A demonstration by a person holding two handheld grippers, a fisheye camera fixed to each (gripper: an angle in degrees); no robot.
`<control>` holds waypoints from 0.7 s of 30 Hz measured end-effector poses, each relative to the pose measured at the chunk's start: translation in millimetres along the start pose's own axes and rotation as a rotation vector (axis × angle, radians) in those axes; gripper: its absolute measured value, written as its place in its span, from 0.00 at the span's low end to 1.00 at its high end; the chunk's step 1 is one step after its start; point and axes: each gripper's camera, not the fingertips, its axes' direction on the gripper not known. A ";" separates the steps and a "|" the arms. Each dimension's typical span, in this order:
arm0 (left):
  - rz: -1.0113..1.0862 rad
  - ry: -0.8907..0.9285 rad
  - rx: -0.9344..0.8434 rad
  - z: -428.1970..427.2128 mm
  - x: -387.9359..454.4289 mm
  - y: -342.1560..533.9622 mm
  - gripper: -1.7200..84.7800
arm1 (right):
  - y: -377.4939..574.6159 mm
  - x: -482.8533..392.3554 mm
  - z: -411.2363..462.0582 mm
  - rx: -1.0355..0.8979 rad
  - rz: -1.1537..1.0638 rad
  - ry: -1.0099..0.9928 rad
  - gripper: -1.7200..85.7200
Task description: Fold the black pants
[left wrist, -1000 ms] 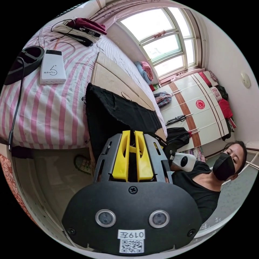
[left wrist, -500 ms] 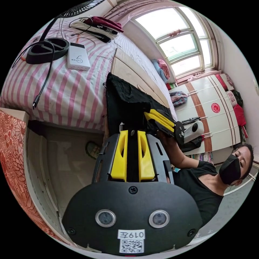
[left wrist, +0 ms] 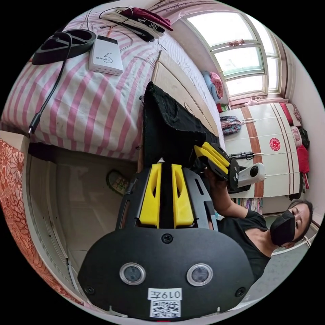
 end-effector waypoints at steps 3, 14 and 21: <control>0.024 0.025 -0.031 7.4 5.6 0.6 0.07 | -0.7 1.9 0.3 0.001 -0.003 0.003 0.03; 0.179 0.030 -0.068 34.9 51.5 20.2 0.05 | 0.2 9.4 -0.9 0.015 0.019 -0.014 0.03; 0.528 -0.240 0.123 40.5 101.4 77.7 0.04 | 7.0 4.0 -1.6 0.045 0.026 -0.016 0.03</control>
